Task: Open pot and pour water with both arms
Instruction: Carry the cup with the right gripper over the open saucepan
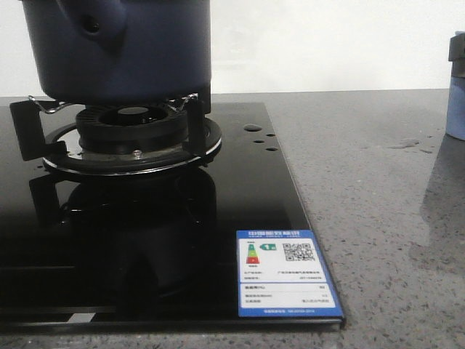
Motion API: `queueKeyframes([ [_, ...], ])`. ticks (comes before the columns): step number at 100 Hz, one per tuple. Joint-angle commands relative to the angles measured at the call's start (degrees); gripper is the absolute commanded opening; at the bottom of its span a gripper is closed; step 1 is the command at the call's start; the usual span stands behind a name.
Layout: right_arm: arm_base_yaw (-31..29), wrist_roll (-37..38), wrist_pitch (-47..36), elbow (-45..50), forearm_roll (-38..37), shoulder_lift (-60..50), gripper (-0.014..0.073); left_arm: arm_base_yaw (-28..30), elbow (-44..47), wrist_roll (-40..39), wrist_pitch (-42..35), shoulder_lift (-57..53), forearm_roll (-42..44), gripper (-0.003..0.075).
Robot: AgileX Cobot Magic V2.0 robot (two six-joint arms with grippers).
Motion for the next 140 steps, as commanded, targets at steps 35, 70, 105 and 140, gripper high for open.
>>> queueKeyframes([
  [35, 0.7, 0.1, 0.2, -1.7, -12.8, -13.2, -0.0005, -0.5, -1.6, -0.4, -2.2, -1.0, -3.4, 0.0250],
  [70, 10.3, 0.1, 16.3, -16.8, -17.0, -16.9, -0.0005, -0.5, -1.6, -0.4, -2.5, -1.0, -3.9, 0.0250],
  [105, 20.8, 0.1, 27.6, -33.6, -17.0, -12.6, -0.0005, -0.5, -1.6, -0.4, -3.8, -1.0, -6.3, 0.0250],
  [140, 27.8, -0.2, 37.0, -44.2, -17.0, -4.1, -0.0005, -0.5, -1.6, -0.6, -9.4, -3.2, -6.7, 0.0250],
])
